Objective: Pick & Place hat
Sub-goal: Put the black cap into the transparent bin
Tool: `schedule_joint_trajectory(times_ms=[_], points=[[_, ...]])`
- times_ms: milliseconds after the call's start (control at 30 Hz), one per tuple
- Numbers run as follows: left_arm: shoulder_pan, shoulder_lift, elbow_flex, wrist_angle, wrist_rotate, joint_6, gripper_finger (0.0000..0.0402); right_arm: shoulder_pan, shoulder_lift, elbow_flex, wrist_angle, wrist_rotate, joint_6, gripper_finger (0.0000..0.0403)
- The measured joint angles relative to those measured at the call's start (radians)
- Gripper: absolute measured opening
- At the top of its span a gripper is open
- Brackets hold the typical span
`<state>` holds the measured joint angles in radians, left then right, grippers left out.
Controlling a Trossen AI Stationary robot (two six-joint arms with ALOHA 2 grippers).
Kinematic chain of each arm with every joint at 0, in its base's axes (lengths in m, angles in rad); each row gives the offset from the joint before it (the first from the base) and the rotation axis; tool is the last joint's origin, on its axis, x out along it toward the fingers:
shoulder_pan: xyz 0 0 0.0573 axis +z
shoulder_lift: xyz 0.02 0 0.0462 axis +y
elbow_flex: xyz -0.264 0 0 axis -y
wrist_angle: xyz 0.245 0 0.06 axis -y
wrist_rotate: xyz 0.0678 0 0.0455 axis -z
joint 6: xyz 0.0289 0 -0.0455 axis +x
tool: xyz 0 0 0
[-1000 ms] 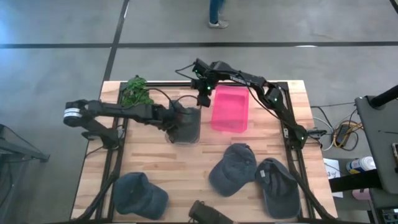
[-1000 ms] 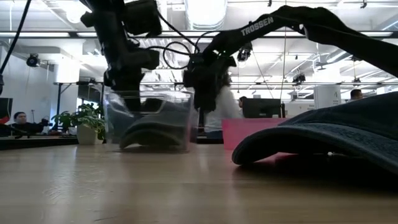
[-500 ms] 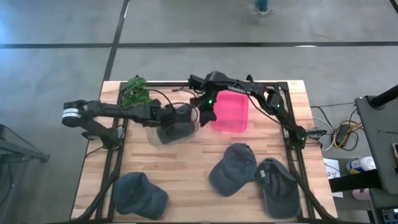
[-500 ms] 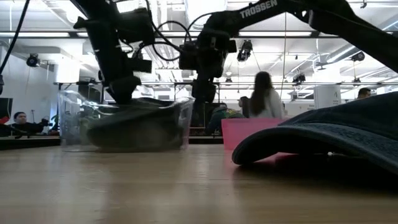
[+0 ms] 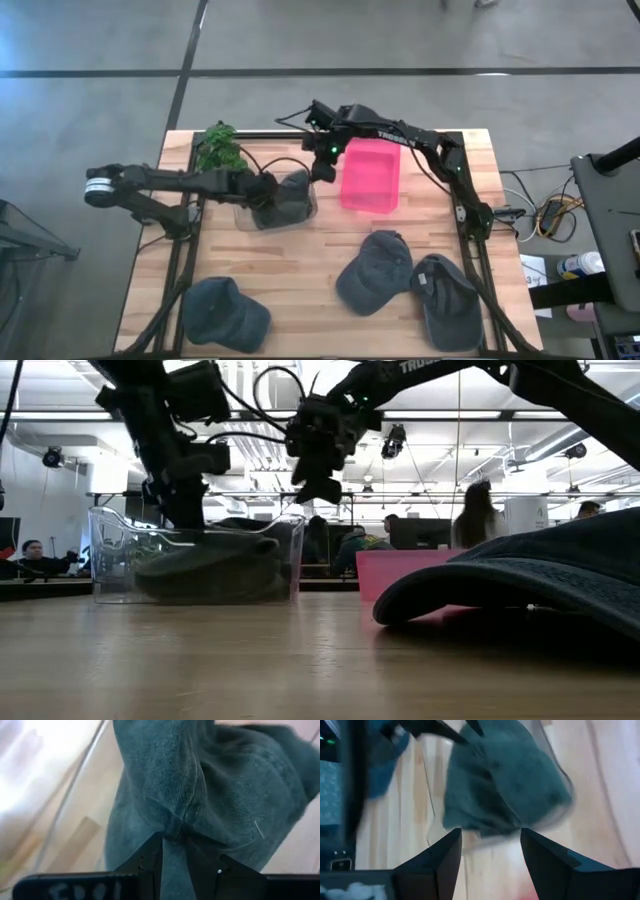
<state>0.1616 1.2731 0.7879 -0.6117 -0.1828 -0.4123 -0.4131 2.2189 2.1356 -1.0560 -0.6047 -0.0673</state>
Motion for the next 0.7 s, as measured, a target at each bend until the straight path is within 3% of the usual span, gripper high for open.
schedule_joint_trajectory(times_ms=[200, 333, 467, 700], points=[[0.0, 0.005, -0.089, 0.104, 0.017, -0.017, 0.0078, 0.035, 0.008, -0.01, 0.031, 0.114, 0.023, 0.0199], [0.0, -0.009, -0.103, 0.071, 0.014, -0.048, 0.0078, 0.031, 0.009, -0.015, 0.032, 0.192, 0.041, 0.0199], [0.0, -0.062, -0.079, 0.056, 0.011, -0.084, 0.0078, 0.03, 0.009, -0.016, 0.064, 0.204, 0.076, 0.0199], [0.0, -0.152, -0.04, -0.093, 0.007, -0.119, 0.0078, 0.081, 0.009, -0.047, 0.164, 0.297, 0.009, 0.0199]])
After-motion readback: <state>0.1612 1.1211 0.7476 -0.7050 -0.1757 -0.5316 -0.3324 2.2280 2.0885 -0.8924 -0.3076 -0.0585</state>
